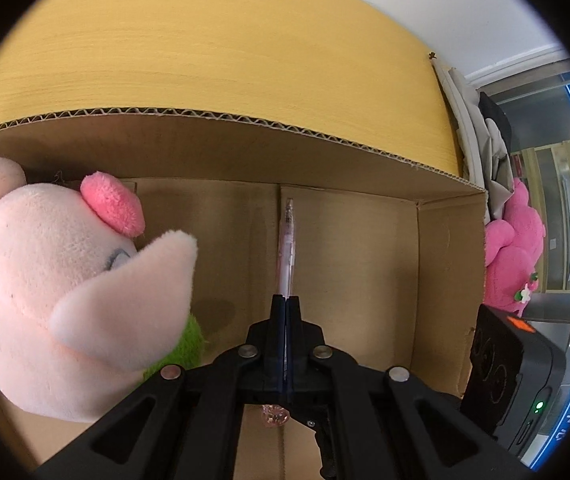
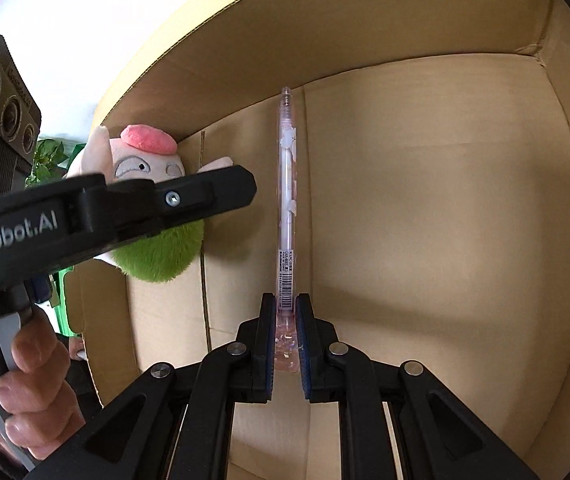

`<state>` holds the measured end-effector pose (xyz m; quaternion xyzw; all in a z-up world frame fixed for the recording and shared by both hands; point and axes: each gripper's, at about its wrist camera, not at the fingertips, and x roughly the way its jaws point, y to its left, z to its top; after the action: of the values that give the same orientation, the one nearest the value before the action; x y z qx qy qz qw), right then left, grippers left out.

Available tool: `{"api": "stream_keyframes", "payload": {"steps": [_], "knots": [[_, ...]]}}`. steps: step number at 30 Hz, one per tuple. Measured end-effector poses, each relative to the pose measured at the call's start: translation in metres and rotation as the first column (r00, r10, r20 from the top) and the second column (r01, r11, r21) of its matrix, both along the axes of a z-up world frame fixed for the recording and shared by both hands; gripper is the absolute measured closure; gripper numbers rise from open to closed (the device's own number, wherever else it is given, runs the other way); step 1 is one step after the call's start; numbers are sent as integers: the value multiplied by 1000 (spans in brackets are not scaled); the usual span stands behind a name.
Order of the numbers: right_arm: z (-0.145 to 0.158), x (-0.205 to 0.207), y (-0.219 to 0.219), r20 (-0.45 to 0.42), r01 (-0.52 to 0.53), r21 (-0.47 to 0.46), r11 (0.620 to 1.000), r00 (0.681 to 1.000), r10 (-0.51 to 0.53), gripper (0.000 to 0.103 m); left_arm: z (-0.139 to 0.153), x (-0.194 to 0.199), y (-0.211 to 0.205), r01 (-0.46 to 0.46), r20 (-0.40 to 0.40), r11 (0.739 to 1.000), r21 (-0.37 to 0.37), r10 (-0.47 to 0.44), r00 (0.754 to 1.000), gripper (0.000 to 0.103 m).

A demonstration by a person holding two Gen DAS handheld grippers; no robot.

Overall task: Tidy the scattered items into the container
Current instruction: 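Lift the pink pen with the left gripper and lower it into the box, then open the left gripper to release the pen and withdraw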

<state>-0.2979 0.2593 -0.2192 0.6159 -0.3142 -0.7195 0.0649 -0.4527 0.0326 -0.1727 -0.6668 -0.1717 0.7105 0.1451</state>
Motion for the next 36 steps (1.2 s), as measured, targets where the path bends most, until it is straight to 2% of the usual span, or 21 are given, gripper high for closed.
{"api": "stream_keyframes", "payload": {"steps": [10,14,16,17,19,20,21,23,24,25,27,28,30,32,35,36], "knots": [[-9,7,-14,8,-6,0,1000,1000,6,92,-10,-3,8,16,-15,1000,-9,-17,1000,102],[-12,15,-14,5,30,-3,1000,1000,-30,88,-11,-3,12,23,-21,1000,-18,-24,1000,99],[-11,19,-17,-9,36,-9,999,999,-36,80,-8,-2,13,27,-31,999,-17,-28,999,97],[-10,21,-19,-19,34,-19,999,999,-34,70,-5,-1,12,27,-40,1000,-15,-28,999,94],[-3,26,-24,-38,43,-11,999,998,-44,39,5,3,9,25,-63,999,-26,-27,998,88],[2,30,-25,-43,57,23,998,997,-56,22,12,5,6,19,-82,999,-34,-22,996,81],[6,35,-24,-55,71,29,997,996,-69,17,24,9,2,12,-115,999,-48,-17,993,65],[14,46,-23,-81,88,-9,996,993,-89,13,47,20,-7,-5,-179,995,-97,-12,984,50],[22,56,-22,-95,92,-1,996,991,-92,11,60,26,-11,-16,-209,994,-112,-8,978,50],[31,67,-21,-109,92,24,995,990,-89,10,76,36,-18,-26,-240,993,-113,-1,971,49],[49,94,-17,-129,97,81,992,988,-86,9,105,63,-32,-38,-286,993,-114,4,958,34],[59,110,-10,-141,105,100,989,986,-90,9,118,78,-37,-38,-307,992,-122,-1,952,31],[81,146,4,-183,122,120,985,978,-99,9,137,108,-45,-30,-328,990,-138,-17,944,30],[113,141,60,-215,127,143,982,972,-94,8,151,149,-55,-22,-331,988,-155,-31,943,27],[161,200,57,-262,96,204,974,964,-40,7,156,212,-60,-20,-326,983,-185,-42,945,26],[166,224,61,-267,85,214,973,963,-26,7,155,231,-59,-16,-316,983,-182,-43,948,26]]}}
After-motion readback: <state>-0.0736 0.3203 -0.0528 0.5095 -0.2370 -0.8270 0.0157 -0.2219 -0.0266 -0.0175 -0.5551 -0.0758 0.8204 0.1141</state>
